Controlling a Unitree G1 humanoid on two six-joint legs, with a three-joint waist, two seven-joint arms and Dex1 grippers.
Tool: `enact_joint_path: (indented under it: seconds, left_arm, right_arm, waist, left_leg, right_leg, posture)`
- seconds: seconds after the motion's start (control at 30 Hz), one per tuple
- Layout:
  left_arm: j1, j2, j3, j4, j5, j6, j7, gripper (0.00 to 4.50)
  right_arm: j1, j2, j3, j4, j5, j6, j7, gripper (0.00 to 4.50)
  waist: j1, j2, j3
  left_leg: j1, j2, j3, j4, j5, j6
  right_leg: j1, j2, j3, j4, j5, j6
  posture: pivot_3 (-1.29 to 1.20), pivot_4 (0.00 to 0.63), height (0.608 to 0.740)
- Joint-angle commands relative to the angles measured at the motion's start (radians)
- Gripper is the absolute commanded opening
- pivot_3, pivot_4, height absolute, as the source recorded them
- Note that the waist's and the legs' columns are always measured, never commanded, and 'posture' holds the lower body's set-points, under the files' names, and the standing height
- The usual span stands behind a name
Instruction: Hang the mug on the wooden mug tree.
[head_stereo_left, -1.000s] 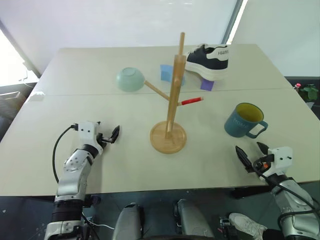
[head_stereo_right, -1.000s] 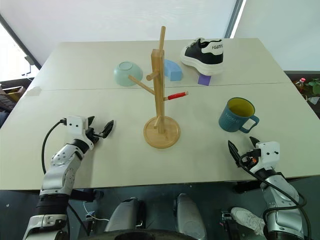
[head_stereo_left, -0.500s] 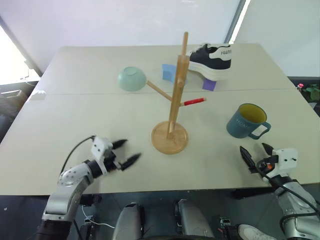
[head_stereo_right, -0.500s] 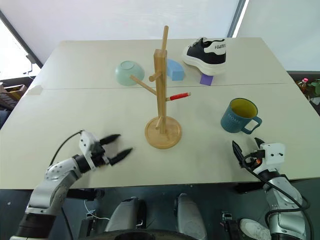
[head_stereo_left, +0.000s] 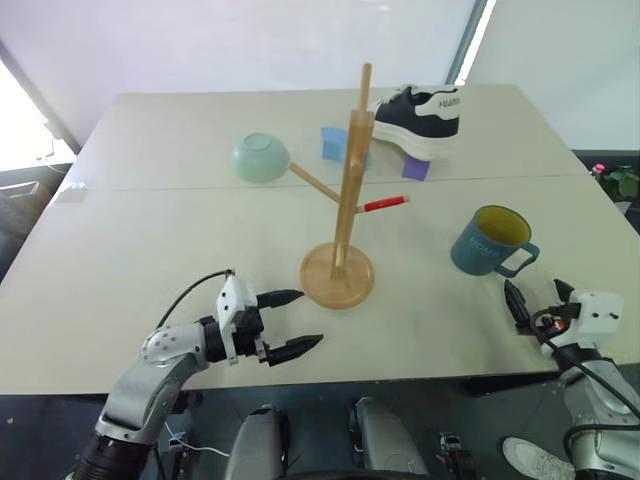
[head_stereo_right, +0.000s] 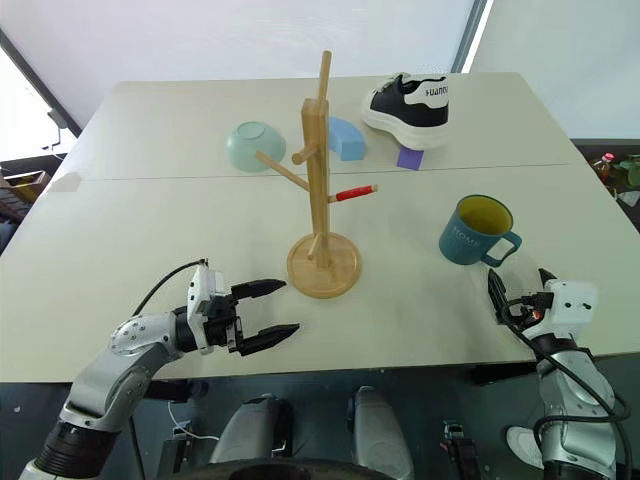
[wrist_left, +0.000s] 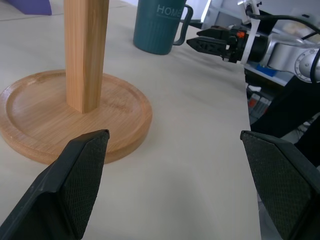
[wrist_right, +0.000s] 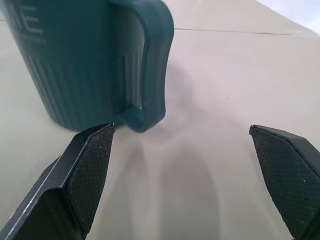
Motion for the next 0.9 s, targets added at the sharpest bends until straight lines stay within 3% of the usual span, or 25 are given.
enact_joint_path:
  seconds: [0.03,0.73,0.83,0.9]
  left_arm:
    - [0.005,-0.006,-0.011,-0.009,0.000,-0.040,-0.021,4.50]
    - [0.038,-0.015,-0.027,0.011,0.030,-0.120,-0.033,4.50]
    - [0.027,-0.015,-0.025,0.009,0.031,-0.111,-0.026,4.50]
    - [0.023,-0.014,-0.024,0.006,0.029,-0.105,-0.023,4.50]
  right_arm:
    - [-0.027,-0.001,-0.010,-0.040,-0.008,-0.021,-0.021,4.45]
    - [-0.169,0.020,0.025,0.121,-0.075,-0.029,-0.100,4.45]
    - [-0.176,0.022,0.031,0.125,-0.064,-0.028,-0.084,3.64]
    - [-0.179,0.025,0.033,0.121,-0.053,-0.024,-0.071,2.69]
  waist:
    - [0.000,0.000,0.000]
    - [-0.001,0.000,0.000]
    - [-0.001,0.000,0.000]
    - [-0.001,0.000,0.000]
  left_leg:
    - [0.000,0.000,0.000,0.000,0.000,0.000]
    - [0.001,0.000,0.000,0.000,0.000,0.000]
    - [0.001,0.000,0.000,0.000,0.000,0.000]
    - [0.001,0.000,0.000,0.000,0.000,0.000]
  right_leg:
    - [0.000,0.000,0.000,0.000,0.000,0.000]
    - [0.001,0.002,0.001,0.001,0.000,0.000]
    - [0.001,0.002,0.001,0.001,0.000,0.000]
    - [0.001,0.002,0.001,0.001,0.000,0.000]
  posture:
    - [0.00,0.150,0.740]
    - [0.00,0.150,0.740]
    - [0.00,0.150,0.740]
    - [0.00,0.150,0.740]
